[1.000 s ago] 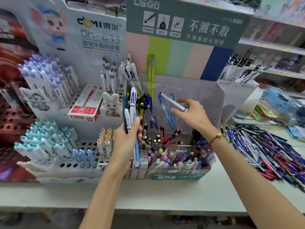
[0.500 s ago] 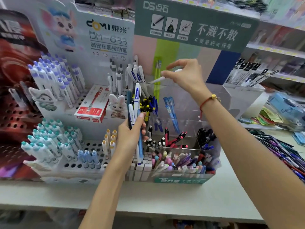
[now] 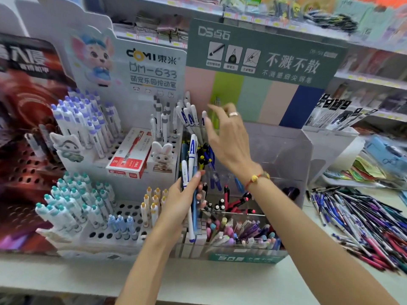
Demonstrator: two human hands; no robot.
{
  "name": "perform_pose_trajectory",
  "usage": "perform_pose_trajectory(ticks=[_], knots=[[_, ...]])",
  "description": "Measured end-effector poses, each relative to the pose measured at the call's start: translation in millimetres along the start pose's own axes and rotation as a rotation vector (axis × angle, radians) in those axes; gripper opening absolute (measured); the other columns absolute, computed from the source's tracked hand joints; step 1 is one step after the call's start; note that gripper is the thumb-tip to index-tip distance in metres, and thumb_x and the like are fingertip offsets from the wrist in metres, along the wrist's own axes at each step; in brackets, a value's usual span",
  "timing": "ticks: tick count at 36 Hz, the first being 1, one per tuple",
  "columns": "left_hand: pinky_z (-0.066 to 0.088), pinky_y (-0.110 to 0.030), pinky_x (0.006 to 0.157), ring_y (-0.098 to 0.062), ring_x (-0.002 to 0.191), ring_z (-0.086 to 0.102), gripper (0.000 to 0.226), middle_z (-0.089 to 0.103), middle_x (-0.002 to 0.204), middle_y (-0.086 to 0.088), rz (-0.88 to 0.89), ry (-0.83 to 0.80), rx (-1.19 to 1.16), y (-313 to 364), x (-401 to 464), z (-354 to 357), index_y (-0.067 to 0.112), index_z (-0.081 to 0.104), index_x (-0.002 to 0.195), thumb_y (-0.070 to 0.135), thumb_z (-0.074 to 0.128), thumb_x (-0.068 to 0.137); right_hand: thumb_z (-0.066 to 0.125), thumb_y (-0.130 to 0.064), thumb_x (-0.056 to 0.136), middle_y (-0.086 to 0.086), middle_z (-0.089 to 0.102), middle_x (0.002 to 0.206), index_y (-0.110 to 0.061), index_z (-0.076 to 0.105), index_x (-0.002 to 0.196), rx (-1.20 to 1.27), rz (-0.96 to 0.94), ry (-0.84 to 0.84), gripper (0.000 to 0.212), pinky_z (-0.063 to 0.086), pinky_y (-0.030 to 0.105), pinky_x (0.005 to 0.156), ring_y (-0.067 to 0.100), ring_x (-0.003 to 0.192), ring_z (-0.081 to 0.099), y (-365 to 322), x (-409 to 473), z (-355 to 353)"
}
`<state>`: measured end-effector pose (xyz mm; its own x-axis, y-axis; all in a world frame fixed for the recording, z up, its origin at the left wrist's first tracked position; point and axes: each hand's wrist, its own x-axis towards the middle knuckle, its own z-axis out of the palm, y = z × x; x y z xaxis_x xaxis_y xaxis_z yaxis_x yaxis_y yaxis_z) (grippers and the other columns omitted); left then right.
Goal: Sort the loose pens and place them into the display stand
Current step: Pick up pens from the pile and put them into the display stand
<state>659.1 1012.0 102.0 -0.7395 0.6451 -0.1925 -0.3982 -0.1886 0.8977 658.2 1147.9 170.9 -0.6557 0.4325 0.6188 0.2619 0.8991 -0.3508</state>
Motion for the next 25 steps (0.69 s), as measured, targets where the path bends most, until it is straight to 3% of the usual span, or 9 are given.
perform_pose_trajectory(ticks=[2,5,6,8,12,14,17,20,25], knots=[[0.047,-0.020,0.051,-0.005,0.052,0.048,0.013,0.051,0.064,0.005,0.049,0.024,0.074,-0.5,0.1,1.2,0.018,0.063,0.093,0.028,0.056,0.095,0.055,-0.048,0.092,0.001,0.053,0.110,-0.019,0.050,0.130,0.219,0.152,-0.105,0.048,0.050,0.035,0.079,0.014,0.092,0.054,-5.3,-20.3,-10.7],[0.047,-0.017,0.050,-0.010,0.059,0.049,0.016,0.050,0.067,0.000,0.119,0.025,0.224,-3.1,0.4,6.7,0.019,0.058,0.087,0.030,0.052,0.097,0.069,-0.061,0.075,-0.005,0.050,0.101,-0.023,0.036,0.138,0.419,0.410,-0.393,0.081,0.043,0.024,0.076,0.011,0.095,0.053,-7.3,-47.2,-22.5],[0.047,-0.017,0.051,-0.010,0.061,0.049,0.014,0.050,0.067,0.000,0.125,0.021,0.265,-3.3,-0.2,9.4,0.019,0.059,0.092,0.029,0.050,0.098,0.071,-0.060,0.073,-0.005,0.050,0.099,-0.023,0.035,0.138,0.427,0.430,-0.431,0.083,0.042,0.024,0.074,0.012,0.095,0.053,-4.4,-53.1,-23.6],[0.046,-0.019,0.057,-0.007,0.064,0.049,0.013,0.052,0.069,0.005,0.139,-0.015,0.343,-5.4,-0.6,14.8,0.023,0.059,0.105,0.027,0.048,0.098,0.073,-0.052,0.076,-0.005,0.051,0.091,-0.021,0.045,0.128,0.453,0.436,-0.477,0.067,0.043,0.026,0.073,0.014,0.088,0.055,2.0,-59.0,-24.5],[0.039,-0.016,0.056,-0.007,0.060,0.044,0.016,0.047,0.066,0.003,0.133,-0.134,0.413,-10.0,-2.3,22.1,0.029,0.057,0.083,0.028,0.051,0.098,0.074,-0.033,0.082,-0.003,0.054,0.075,-0.019,0.062,0.096,0.571,0.489,-0.436,0.024,0.046,0.032,0.064,0.011,0.068,0.052,17.3,-60.4,-28.8],[0.040,-0.018,0.056,-0.006,0.054,0.043,0.017,0.047,0.058,0.008,0.071,-0.171,0.392,-10.4,-3.3,26.1,0.027,0.058,0.080,0.029,0.054,0.096,0.072,-0.025,0.085,0.002,0.057,0.075,-0.015,0.063,0.097,0.624,0.544,-0.439,0.018,0.044,0.022,0.050,0.007,0.054,0.052,23.1,-61.2,-35.1],[0.044,-0.021,0.057,-0.003,0.055,0.047,0.009,0.050,0.054,0.016,-0.018,-0.226,0.334,-11.8,-5.1,31.3,0.025,0.063,0.092,0.030,0.057,0.095,0.066,-0.015,0.090,0.008,0.065,0.082,-0.004,0.064,0.107,0.700,0.625,-0.418,0.021,0.044,0.017,0.046,0.008,0.053,0.055,32.1,-64.8,-41.7],[0.044,-0.019,0.053,-0.002,0.056,0.048,0.020,0.052,0.063,0.010,-0.091,-0.275,0.267,-13.4,-7.6,34.7,0.017,0.063,0.107,0.031,0.053,0.097,0.063,-0.010,0.091,0.005,0.063,0.075,0.003,0.061,0.114,0.807,0.739,-0.368,0.026,0.046,0.015,0.048,0.006,0.051,0.054,41.7,-68.6,-44.7],[0.040,-0.017,0.046,-0.001,0.055,0.052,0.027,0.057,0.073,0.009,-0.118,-0.285,0.270,-11.9,-10.5,35.6,0.010,0.057,0.119,0.027,0.049,0.099,0.064,-0.006,0.090,0.009,0.060,0.077,-0.002,0.048,0.124,0.881,0.834,-0.305,0.038,0.048,0.016,0.049,0.005,0.046,0.054,50.4,-74.2,-49.1]])
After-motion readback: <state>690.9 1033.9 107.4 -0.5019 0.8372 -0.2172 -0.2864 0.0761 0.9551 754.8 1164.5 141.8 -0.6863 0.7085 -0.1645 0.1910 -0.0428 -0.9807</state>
